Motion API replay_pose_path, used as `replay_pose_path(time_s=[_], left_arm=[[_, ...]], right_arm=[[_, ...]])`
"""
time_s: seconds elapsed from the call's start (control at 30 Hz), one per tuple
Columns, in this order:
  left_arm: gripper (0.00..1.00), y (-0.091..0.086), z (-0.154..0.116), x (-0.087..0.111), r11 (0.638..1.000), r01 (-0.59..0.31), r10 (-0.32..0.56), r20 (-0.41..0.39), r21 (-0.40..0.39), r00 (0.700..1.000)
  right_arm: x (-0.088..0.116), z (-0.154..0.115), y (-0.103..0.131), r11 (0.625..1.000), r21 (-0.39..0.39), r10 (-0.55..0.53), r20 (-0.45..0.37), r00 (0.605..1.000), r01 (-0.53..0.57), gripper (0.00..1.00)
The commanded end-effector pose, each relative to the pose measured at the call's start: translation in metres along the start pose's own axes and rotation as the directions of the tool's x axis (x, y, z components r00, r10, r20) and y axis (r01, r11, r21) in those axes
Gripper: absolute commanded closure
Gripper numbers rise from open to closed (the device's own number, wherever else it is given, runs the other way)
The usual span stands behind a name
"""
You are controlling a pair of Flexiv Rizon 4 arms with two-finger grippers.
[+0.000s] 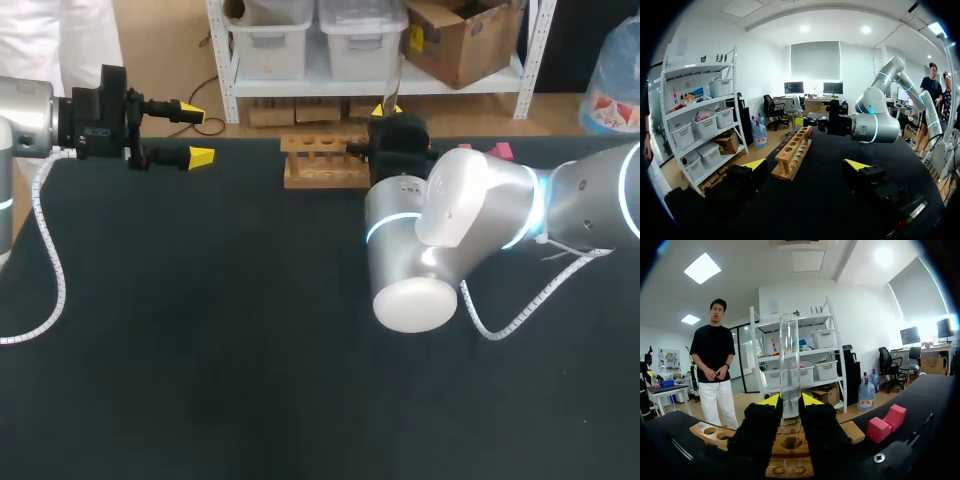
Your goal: Grasp the test tube, adjust it, and insert it.
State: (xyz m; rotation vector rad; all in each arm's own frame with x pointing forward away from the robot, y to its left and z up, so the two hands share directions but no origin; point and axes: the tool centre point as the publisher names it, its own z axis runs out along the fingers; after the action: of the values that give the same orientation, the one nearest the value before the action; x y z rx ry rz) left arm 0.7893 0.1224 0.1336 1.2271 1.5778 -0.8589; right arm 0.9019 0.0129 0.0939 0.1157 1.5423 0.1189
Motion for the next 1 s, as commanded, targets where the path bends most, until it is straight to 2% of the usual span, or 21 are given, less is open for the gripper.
replay_pose_path(time_s=[0.03,0.37,0.67,1.0], left_arm=[[0.00,-0.0014,-0.0001,0.0011,1.000,-0.003,0.003,0.004,-0.005,1.000],[0.00,-0.0014,-0.0001,0.0011,1.000,-0.003,0.003,0.004,-0.005,1.000],[0.00,-0.0014,-0.0001,0.0011,1.000,-0.003,0.003,0.004,-0.005,1.000],[0.00,-0.0014,-0.0001,0.0011,1.000,-0.003,0.003,0.004,-0.005,1.000]], right_arm=[[0.0047,-0.0013,-0.0005,1.000,-0.008,0.002,0.003,1.000,-0.002,1.00],[0.0087,0.0007,0.0009,0.997,-0.065,-0.029,0.032,0.999,0.031,1.00],[0.0059,-0.0024,0.0014,0.992,-0.109,-0.059,0.107,0.993,0.070,1.00],[0.0096,-0.0059,0.0040,0.988,-0.137,-0.052,0.097,0.994,0.065,1.00]])
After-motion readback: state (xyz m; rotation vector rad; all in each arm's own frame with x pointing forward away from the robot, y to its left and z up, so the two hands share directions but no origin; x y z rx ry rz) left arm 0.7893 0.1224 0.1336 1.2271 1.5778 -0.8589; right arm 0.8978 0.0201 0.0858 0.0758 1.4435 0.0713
